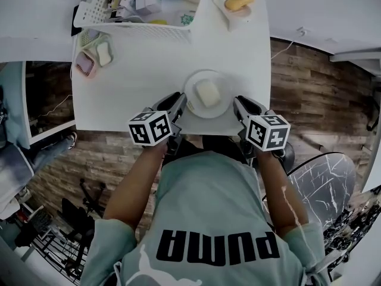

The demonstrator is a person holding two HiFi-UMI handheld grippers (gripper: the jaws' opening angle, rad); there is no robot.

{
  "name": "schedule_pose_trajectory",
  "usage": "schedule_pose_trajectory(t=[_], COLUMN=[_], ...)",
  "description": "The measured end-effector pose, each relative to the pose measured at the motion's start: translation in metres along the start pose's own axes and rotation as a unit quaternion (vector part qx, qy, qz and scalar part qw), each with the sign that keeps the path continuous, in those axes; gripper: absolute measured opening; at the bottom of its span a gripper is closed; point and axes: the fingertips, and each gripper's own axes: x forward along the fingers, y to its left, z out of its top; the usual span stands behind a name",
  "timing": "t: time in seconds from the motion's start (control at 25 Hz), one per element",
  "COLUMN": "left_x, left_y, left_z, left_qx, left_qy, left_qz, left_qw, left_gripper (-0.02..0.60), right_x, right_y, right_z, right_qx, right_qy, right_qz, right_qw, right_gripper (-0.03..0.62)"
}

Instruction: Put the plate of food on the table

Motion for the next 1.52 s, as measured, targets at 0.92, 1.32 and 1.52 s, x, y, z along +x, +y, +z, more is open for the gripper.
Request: schedule_pose_trajectory(t=[0.92,1.32,1.52], left_x=[0.021,0.021,0.019], left_y=[0.003,0.005,0.002], left_z=[-0.007,-0.003,-0.003], left_qx=[-0.037,-0.059,-0.063], left_qy=[0.053,0.049,0.045], left_qz=[-0.004,0.017,0.016], left_qw=[0.9979,0.9969,0.9969], left_gripper=[0.081,0.052,0.047], right_x=[0.02,0.023,0.02], right_y=[0.005,0.007,0.006], right_z=[-0.011,-0.013,-0.014], right_qx=[0.11,0.125,0.133], right_qy=[0.048,0.053,0.044], right_qz=[0.054,0.052,0.044], right_qw=[0.991,0.989,0.989], right_gripper=[0.034,0.034,0.032])
